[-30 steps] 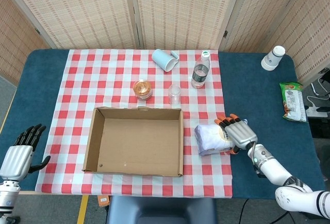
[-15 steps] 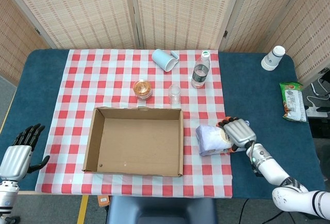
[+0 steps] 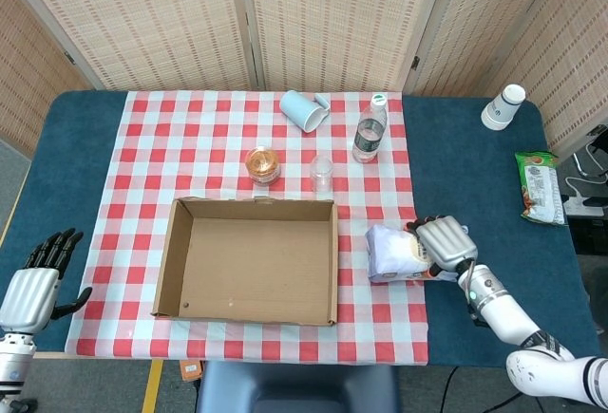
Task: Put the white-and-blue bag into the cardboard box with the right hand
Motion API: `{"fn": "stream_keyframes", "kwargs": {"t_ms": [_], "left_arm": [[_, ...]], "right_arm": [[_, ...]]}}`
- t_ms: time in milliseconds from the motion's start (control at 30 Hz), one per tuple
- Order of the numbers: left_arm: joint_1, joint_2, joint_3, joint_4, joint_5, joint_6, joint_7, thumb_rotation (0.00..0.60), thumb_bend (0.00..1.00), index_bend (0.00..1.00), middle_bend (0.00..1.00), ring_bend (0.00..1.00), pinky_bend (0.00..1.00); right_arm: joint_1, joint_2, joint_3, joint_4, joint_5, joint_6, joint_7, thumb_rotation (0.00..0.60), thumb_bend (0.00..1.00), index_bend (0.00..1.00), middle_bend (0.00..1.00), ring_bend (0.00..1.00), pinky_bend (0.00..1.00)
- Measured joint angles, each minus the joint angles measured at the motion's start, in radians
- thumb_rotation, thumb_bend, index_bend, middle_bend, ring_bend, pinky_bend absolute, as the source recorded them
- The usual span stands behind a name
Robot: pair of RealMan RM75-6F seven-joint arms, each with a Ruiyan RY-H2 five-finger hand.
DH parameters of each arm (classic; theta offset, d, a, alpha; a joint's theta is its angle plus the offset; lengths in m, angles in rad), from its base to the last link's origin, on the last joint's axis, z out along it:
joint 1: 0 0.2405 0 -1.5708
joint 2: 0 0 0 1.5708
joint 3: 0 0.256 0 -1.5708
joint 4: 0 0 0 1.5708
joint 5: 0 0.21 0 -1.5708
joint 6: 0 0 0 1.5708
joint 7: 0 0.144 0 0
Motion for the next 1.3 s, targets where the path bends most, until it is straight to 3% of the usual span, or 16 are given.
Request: {"fn": "stream_keyframes", "kwargs": {"t_ms": [167,333,600,733,933,1100,1300], "left_arm": [[-0.001,0.000,-0.001,0.002,-0.003,-0.003,-0.001,0.600,0.28,0.00,0.00,0.00,0.13],[-0.003,0.000,-0.002,0.000,-0.007,-0.008,0.001,0.600,0.28,0.00,0.00,0.00,0.13],[0.000,0.011,0.000,-0.016,-0.003,-0.003,-0.001,0.600,0.28,0.00,0.00,0.00,0.13],[0.002,0.017,-0.001,-0.019,-0.003,-0.001,-0.012,0.600,0.28,0.00,0.00,0.00,0.13],[0.003,0.026,-0.005,-0.017,-0.010,-0.003,-0.037,0.600,0.28,0.00,0.00,0.00,0.13],[0.005,0.034,-0.008,-0.018,-0.013,0.000,-0.053,0.600,0.28,0.00,0.00,0.00,0.13],[0.007,0.044,-0.010,-0.014,-0.018,-0.002,-0.076,0.600,0.28,0.00,0.00,0.00,0.13]], "right_arm": [[-0.006,0.057,0.008,-0.078,-0.005,0.032,-0.012,0.600,0.00,0.62,0.40,0.36,0.50],[-0.007,0.167,0.032,-0.227,-0.001,0.075,-0.039,0.600,0.00,0.62,0.40,0.36,0.50],[0.059,0.353,0.134,-0.541,0.094,0.128,-0.140,0.600,0.00,0.62,0.40,0.36,0.51],[0.153,0.384,0.198,-0.619,0.209,0.134,-0.200,0.600,0.00,0.61,0.40,0.37,0.51],[0.342,0.316,0.259,-0.635,0.430,0.148,-0.288,0.600,0.00,0.60,0.40,0.37,0.51],[0.432,0.200,0.279,-0.603,0.520,0.175,-0.341,0.600,0.00,0.60,0.40,0.37,0.51],[0.549,-0.052,0.278,-0.481,0.602,0.237,-0.390,0.600,0.00,0.59,0.40,0.37,0.51]]}}
